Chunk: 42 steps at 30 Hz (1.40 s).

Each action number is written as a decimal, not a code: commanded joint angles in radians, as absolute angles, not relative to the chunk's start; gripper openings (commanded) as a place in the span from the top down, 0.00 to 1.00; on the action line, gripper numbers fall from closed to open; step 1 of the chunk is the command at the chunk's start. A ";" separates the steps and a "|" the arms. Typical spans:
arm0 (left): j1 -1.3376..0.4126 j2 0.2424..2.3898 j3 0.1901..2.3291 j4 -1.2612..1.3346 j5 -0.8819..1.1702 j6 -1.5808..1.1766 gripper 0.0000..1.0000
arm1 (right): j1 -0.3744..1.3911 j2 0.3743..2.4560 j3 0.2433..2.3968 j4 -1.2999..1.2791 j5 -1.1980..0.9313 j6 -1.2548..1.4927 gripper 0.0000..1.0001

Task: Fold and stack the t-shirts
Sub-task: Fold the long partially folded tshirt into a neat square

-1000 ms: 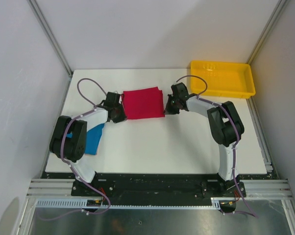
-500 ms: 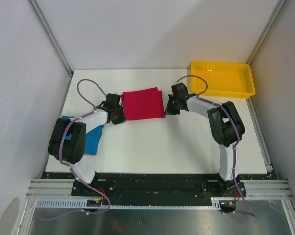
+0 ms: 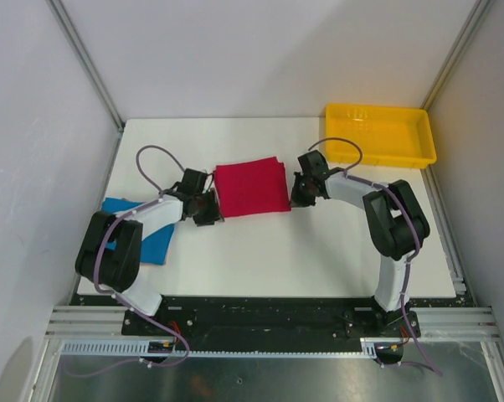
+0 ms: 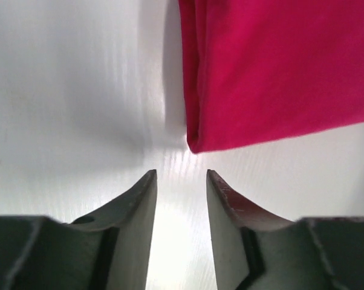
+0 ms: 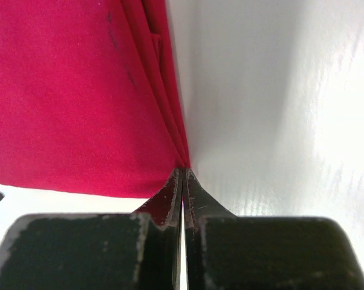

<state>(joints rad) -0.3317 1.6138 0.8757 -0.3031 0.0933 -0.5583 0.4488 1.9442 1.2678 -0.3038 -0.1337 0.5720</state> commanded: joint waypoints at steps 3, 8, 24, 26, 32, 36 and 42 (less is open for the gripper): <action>-0.336 1.437 0.897 -0.361 0.164 -0.536 0.53 | 0.424 1.825 1.172 -0.340 -0.097 0.566 1.00; -0.322 1.333 0.957 -0.493 -0.098 -0.533 0.55 | 0.390 1.726 1.068 -0.356 -0.085 0.552 1.00; -0.183 1.665 1.251 -0.578 -0.456 -0.410 0.53 | 0.287 1.509 0.842 -0.355 -0.174 0.516 1.00; -0.184 1.727 1.297 -0.586 -0.478 -0.387 0.54 | 0.286 1.508 0.836 -0.349 -0.190 0.515 1.00; -0.184 1.842 1.360 -0.626 -0.544 -0.356 0.59 | 0.277 1.515 0.825 -0.336 -0.212 0.508 1.00; -0.184 1.895 1.364 -0.639 -0.560 -0.350 0.60 | 0.266 1.519 0.816 -0.325 -0.234 0.509 1.00; -0.184 1.943 1.363 -0.643 -0.571 -0.357 0.62 | 0.261 1.515 0.806 -0.321 -0.245 0.508 1.00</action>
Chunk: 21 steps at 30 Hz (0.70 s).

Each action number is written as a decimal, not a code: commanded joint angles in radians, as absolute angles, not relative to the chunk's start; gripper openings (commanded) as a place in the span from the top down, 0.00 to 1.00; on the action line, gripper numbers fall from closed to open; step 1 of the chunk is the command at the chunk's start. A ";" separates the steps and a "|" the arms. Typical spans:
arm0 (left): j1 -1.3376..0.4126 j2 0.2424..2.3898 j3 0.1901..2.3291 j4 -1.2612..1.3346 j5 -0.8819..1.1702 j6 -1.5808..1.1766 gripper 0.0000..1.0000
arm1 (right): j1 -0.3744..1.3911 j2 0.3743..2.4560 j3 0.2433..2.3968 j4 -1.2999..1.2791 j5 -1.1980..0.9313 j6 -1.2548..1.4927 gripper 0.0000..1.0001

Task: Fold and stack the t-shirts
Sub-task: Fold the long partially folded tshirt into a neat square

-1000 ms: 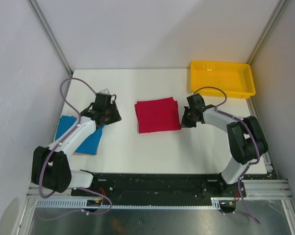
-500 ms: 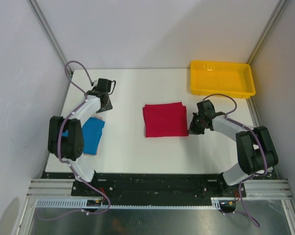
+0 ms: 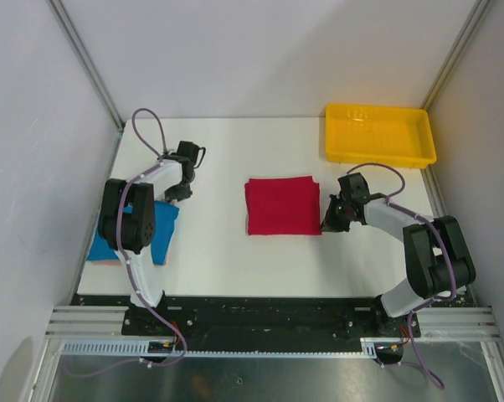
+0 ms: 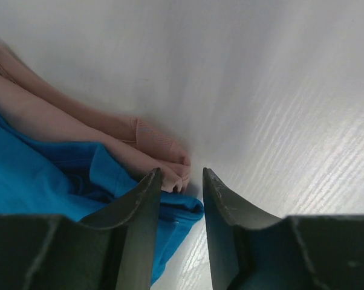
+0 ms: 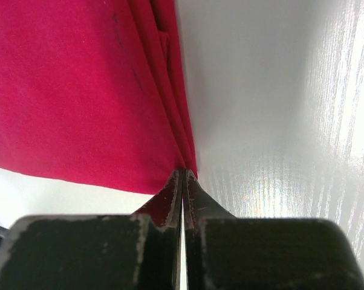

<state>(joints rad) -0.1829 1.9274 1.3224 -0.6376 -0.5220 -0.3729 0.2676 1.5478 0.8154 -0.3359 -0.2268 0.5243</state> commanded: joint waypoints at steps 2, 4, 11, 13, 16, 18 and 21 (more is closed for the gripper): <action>-0.184 1.957 1.369 -0.642 -0.576 -0.355 0.62 | 0.260 1.514 0.802 -0.321 -0.246 0.508 1.00; -0.184 1.972 1.377 -0.641 -0.583 -0.350 0.63 | 0.259 1.513 0.798 -0.319 -0.247 0.507 1.00; -0.195 1.986 1.388 -0.641 -0.584 -0.348 0.95 | 0.256 1.504 0.784 -0.318 -0.245 0.509 1.00; -0.209 1.976 1.386 -0.642 -0.578 -0.354 0.99 | 0.253 1.499 0.779 -0.317 -0.242 0.510 1.00; -0.239 1.958 1.387 -0.642 -0.567 -0.366 1.00 | 0.248 1.494 0.770 -0.320 -0.234 0.511 1.00; -0.260 1.948 1.392 -0.641 -0.559 -0.378 1.00 | 0.244 1.491 0.763 -0.322 -0.229 0.511 1.00; -0.274 1.936 1.396 -0.644 -0.526 -0.411 1.00 | 0.234 1.476 0.751 -0.326 -0.223 0.511 1.00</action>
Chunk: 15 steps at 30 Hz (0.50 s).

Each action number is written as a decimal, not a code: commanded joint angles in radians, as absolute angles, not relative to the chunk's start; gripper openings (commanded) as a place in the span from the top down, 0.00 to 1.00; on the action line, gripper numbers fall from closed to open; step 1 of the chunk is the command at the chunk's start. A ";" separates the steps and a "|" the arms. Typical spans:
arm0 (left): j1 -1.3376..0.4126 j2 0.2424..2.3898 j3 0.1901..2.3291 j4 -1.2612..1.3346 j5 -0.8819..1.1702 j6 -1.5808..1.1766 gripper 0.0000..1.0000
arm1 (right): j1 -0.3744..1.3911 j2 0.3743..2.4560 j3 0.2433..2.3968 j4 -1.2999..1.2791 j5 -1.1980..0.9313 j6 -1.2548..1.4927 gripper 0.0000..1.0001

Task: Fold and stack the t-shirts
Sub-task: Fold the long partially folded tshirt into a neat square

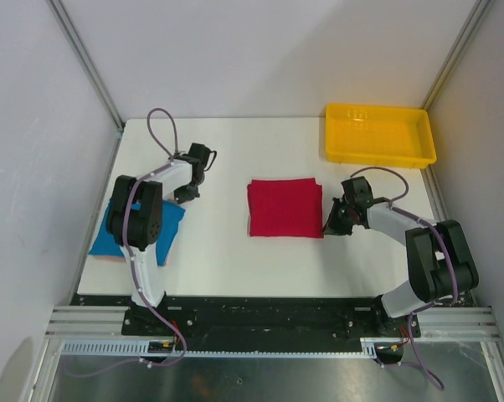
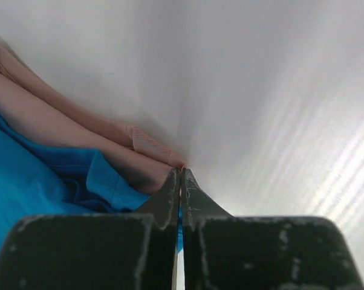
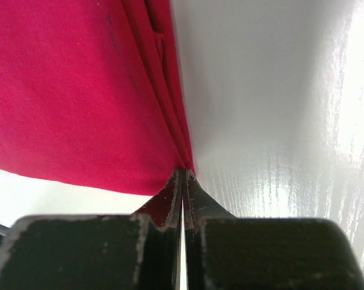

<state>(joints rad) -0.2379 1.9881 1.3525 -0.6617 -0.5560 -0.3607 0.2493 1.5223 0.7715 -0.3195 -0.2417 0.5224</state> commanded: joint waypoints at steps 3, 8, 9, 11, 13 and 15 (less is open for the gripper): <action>-0.297 1.929 1.410 -0.650 -0.498 -0.442 1.00 | 0.227 1.459 0.741 -0.336 -0.211 0.510 1.00; -0.340 1.952 1.483 -0.656 -0.432 -0.504 1.00 | 0.218 1.434 0.726 -0.353 -0.195 0.512 1.00; -0.346 1.964 1.506 -0.656 -0.417 -0.515 1.00 | 0.217 1.429 0.723 -0.356 -0.192 0.513 1.00; -0.355 1.994 1.570 -0.658 -0.383 -0.536 1.00 | 0.216 1.417 0.719 -0.365 -0.187 0.515 1.00; -0.359 2.033 1.637 -0.658 -0.353 -0.555 1.00 | 0.215 1.403 0.714 -0.376 -0.178 0.517 1.00; -0.361 2.073 1.703 -0.659 -0.331 -0.574 1.00 | 0.215 1.392 0.710 -0.388 -0.167 0.519 1.00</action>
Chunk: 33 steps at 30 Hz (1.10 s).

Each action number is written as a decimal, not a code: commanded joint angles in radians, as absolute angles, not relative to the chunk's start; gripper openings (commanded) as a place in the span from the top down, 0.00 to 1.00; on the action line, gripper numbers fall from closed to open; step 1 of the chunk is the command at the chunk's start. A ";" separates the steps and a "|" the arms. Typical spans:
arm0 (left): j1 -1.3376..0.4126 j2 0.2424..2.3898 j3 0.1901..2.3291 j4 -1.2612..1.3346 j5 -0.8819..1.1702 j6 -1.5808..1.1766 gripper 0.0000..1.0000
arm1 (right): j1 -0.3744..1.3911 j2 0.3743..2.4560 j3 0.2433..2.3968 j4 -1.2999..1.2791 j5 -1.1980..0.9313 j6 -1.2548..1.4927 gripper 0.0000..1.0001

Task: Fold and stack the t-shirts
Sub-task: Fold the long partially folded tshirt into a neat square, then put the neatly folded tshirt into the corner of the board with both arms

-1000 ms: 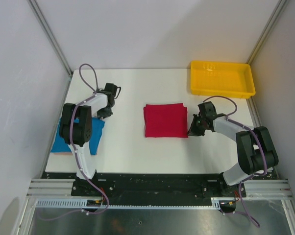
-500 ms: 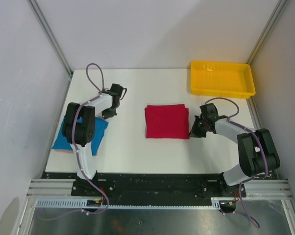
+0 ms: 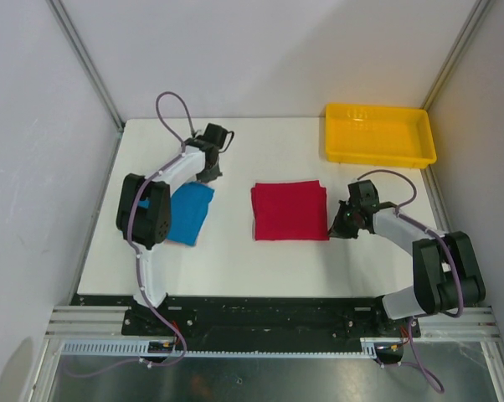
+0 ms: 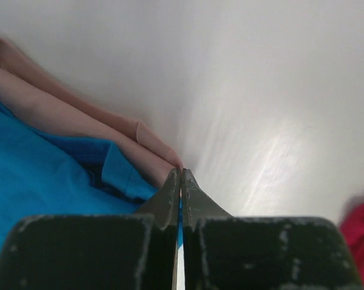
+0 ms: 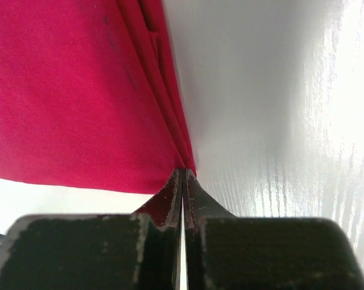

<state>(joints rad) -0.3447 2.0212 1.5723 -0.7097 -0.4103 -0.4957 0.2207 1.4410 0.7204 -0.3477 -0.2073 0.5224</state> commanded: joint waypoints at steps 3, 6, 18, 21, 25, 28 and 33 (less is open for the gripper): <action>-0.359 2.146 1.816 -0.659 -0.316 -0.580 1.00 | 0.214 1.381 0.709 -0.405 -0.151 0.524 1.00; -0.346 2.241 1.940 -0.661 -0.299 -0.571 1.00 | 0.213 1.370 0.707 -0.421 -0.137 0.533 1.00; -0.285 2.410 2.208 -0.659 -0.131 -0.496 0.94 | 0.213 1.328 0.705 -0.460 -0.102 0.550 0.88; -0.285 2.380 2.221 -0.656 -0.096 -0.462 0.75 | 0.211 1.308 0.736 -0.461 -0.090 0.543 0.65; -0.287 2.304 2.216 -0.653 -0.061 -0.421 0.49 | 0.194 1.296 0.804 -0.439 -0.056 0.538 0.44; -0.292 2.236 2.194 -0.652 -0.032 -0.394 0.41 | 0.160 1.327 0.846 -0.353 -0.067 0.540 0.35; -0.313 2.102 2.066 -0.651 0.081 -0.389 0.41 | 0.094 1.472 0.883 -0.128 -0.175 0.515 0.27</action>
